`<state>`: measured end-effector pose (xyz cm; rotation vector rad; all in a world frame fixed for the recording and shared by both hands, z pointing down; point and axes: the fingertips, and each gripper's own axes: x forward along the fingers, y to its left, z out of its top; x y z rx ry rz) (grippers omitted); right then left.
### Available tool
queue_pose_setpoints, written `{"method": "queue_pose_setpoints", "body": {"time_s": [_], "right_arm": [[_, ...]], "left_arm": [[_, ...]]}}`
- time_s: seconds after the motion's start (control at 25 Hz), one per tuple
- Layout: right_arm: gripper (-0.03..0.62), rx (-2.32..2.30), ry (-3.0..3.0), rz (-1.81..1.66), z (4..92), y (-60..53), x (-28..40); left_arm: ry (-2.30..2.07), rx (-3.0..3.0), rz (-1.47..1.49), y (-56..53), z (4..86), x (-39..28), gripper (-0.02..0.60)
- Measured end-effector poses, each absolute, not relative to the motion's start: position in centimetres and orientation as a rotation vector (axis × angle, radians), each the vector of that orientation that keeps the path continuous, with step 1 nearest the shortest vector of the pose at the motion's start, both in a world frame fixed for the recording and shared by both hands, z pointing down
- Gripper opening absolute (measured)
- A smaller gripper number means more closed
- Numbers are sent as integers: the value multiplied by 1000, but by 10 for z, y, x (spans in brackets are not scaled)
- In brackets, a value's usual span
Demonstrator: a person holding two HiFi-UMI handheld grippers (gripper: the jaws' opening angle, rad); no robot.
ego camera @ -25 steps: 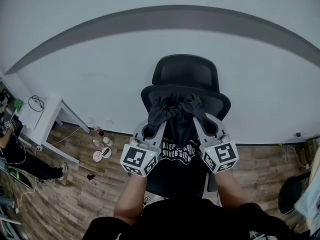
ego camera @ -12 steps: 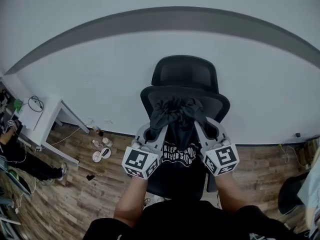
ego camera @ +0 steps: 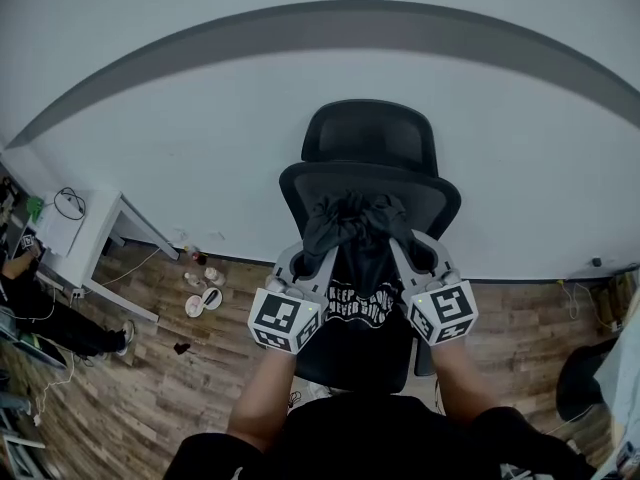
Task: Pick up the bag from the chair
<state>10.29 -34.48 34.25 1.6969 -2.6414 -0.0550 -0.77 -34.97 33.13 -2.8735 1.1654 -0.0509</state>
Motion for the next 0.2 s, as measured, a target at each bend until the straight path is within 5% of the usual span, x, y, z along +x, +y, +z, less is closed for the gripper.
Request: {"method": "queue_pose_setpoints", "body": {"time_s": [0.2], "right_arm": [[66,1701,-2637,-43,347,-350,104]], "left_arm": [[1166,-2870,-69,-355,335,-6,43]]}}
